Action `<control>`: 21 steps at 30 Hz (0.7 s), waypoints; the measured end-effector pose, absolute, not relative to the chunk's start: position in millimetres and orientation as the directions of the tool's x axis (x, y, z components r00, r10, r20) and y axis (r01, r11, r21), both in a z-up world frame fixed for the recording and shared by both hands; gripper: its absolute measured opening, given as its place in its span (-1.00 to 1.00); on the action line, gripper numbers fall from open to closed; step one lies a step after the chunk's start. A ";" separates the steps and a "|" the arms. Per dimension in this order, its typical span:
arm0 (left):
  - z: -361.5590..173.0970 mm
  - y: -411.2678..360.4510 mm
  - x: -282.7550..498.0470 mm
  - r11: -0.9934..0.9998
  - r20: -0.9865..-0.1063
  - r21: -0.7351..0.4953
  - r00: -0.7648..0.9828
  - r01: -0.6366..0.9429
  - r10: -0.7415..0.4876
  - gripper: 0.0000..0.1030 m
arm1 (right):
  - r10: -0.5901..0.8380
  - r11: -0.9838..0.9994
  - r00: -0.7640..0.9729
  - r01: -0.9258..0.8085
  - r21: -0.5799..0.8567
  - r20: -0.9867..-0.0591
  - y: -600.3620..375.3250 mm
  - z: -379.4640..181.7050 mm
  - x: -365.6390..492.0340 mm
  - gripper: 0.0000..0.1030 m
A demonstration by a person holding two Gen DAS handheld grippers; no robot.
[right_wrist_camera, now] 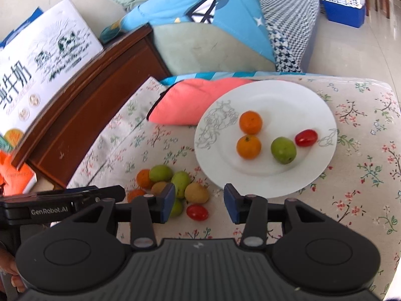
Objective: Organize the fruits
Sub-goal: 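Withdraw both tools from the plate back toward the fruit pile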
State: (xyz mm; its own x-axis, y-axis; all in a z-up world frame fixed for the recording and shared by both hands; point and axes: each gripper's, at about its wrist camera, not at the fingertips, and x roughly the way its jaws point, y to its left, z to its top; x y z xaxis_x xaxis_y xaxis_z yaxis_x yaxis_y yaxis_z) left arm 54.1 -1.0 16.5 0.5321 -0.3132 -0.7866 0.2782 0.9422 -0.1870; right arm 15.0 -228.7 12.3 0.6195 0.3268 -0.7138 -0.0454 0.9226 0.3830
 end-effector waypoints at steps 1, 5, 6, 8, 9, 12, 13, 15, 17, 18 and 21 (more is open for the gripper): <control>14.3 -1.7 52.6 0.942 -0.792 -0.180 0.526 0.284 -0.310 0.48 | 0.326 0.926 0.614 -0.053 0.374 -0.719 -227.0 10.2 14.6 -0.13; 3.7 -4.5 47.5 0.938 -0.816 -0.159 0.494 0.308 -0.301 0.48 | 0.327 0.934 0.585 -0.081 0.348 -0.742 -219.7 2.0 12.4 -0.13; 1.5 -5.1 46.1 0.937 -0.820 -0.155 0.488 0.313 -0.299 0.48 | 0.326 0.937 0.580 -0.090 0.339 -0.747 -217.5 0.5 12.2 -0.13; -2.6 -6.5 44.1 0.935 -0.825 -0.146 0.482 0.324 -0.295 0.48 | 0.321 0.942 0.573 -0.108 0.318 -0.754 -212.7 -2.0 12.0 -0.13; -4.5 -7.0 43.5 0.934 -0.828 -0.141 0.478 0.328 -0.293 0.48 | 0.319 0.944 0.571 -0.117 0.310 -0.757 -210.2 -3.0 12.2 -0.13; -9.8 -10.1 41.6 0.930 -0.833 -0.128 0.472 0.345 -0.289 0.48 | 0.312 0.948 0.560 -0.138 0.286 -0.767 -203.5 -7.3 13.6 -0.14; -11.7 -11.5 41.0 0.929 -0.835 -0.121 0.469 0.350 -0.286 0.48 | 0.307 0.951 0.559 -0.143 0.275 -0.770 -201.5 -8.7 14.0 -0.14; -15.7 -14.4 40.8 0.926 -0.841 -0.111 0.463 0.361 -0.281 0.48 | 0.292 0.956 0.560 -0.150 0.251 -0.775 -197.7 -10.9 16.3 -0.14; -19.0 -16.5 40.6 0.924 -0.845 -0.101 0.459 0.369 -0.276 0.48 | 0.277 0.961 0.565 -0.153 0.232 -0.777 -196.2 -12.5 18.0 -0.14; -19.9 -16.7 40.4 0.923 -0.845 -0.099 0.460 0.371 -0.275 0.48 | 0.273 0.962 0.568 -0.153 0.226 -0.776 -195.6 -13.2 18.8 -0.14; -22.8 -17.2 41.4 0.922 -0.844 -0.106 0.457 0.372 -0.282 0.49 | 0.266 0.964 0.568 -0.158 0.214 -0.779 -193.1 -15.2 20.9 -0.14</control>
